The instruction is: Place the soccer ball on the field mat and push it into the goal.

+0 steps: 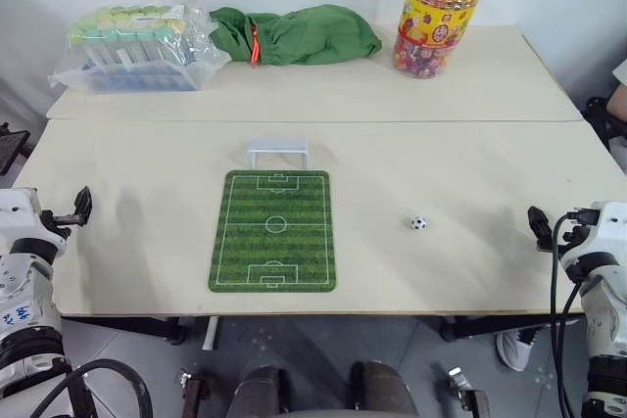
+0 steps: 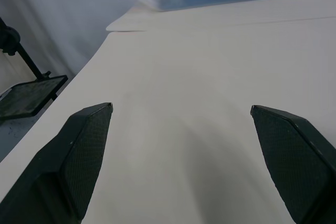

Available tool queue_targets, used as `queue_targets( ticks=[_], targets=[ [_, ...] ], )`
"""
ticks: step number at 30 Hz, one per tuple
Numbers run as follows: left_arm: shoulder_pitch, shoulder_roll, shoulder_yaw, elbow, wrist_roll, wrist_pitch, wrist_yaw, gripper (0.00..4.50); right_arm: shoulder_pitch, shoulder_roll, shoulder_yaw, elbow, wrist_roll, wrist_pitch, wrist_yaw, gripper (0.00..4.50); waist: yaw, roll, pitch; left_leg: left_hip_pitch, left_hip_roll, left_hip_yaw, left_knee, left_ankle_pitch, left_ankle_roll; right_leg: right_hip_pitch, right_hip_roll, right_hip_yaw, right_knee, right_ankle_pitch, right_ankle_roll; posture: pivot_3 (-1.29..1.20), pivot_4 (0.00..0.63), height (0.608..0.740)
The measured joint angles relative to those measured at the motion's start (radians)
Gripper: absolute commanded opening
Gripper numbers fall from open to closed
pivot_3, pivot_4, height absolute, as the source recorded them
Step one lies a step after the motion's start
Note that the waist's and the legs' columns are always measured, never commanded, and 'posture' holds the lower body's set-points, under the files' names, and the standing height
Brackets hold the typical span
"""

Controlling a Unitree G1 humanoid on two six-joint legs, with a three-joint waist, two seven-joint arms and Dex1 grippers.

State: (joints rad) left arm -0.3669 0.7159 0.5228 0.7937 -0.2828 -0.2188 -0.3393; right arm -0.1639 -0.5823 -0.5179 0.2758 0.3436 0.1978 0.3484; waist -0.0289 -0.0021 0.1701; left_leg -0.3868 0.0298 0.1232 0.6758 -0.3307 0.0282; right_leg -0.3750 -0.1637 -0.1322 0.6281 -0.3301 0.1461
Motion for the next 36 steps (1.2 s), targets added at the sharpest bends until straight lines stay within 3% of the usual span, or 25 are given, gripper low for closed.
queue_targets(
  ticks=[8,13,22,27,30,36],
  targets=[
    [-0.003,0.0,-0.011,-0.002,-0.006,0.024,0.0,4.5,0.003,-0.04,0.0,-0.068,0.002,0.04,0.017,4.46,0.0,0.0,0.0,0.0,0.0,0.0,0.0,0.0,0.0,0.0,0.0,0.0,0.0,0.0,0.0,0.0,0.15,0.74],
    [0.021,0.001,-0.025,-0.129,-0.064,0.148,-0.139,4.5,0.01,-0.091,0.047,-0.222,0.045,0.166,0.099,4.46,0.0,0.0,0.0,0.0,0.0,0.0,0.001,0.0,0.0,0.0,0.0,0.0,0.0,0.0,0.0,0.0,0.15,0.74],
    [0.068,0.031,-0.064,-0.289,-0.146,0.183,-0.49,4.5,-0.029,-0.204,0.284,-0.421,0.087,0.264,0.402,4.46,0.002,-0.001,0.0,-0.001,0.0,0.0,0.002,0.0,0.0,0.0,0.001,0.0,0.0,0.0,0.0,0.0,0.15,0.74],
    [0.173,0.033,-0.102,-0.397,-0.216,0.162,-0.768,4.5,-0.076,-0.242,0.451,-0.414,0.06,0.217,0.602,4.46,0.001,-0.001,0.0,-0.001,0.001,0.0,0.003,-0.001,0.001,0.0,0.001,0.0,0.0,0.0,0.0,0.0,0.15,0.74],
    [0.238,0.044,-0.122,-0.435,-0.244,0.149,-0.945,4.5,-0.144,-0.231,0.535,-0.306,0.006,0.15,0.669,4.46,-0.001,-0.001,0.001,-0.001,0.001,0.001,0.004,-0.001,0.001,0.0,0.001,0.0,0.0,0.0,0.0,0.0,0.15,0.74],
    [0.253,0.05,-0.116,-0.431,-0.244,0.117,-1.006,4.5,-0.224,-0.186,0.594,-0.124,-0.076,0.041,0.712,4.46,0.002,-0.001,0.001,-0.002,0.001,0.0,0.004,-0.001,0.001,0.0,0.0,0.0,0.0,0.0,0.0,0.0,0.15,0.74]
  ],
)
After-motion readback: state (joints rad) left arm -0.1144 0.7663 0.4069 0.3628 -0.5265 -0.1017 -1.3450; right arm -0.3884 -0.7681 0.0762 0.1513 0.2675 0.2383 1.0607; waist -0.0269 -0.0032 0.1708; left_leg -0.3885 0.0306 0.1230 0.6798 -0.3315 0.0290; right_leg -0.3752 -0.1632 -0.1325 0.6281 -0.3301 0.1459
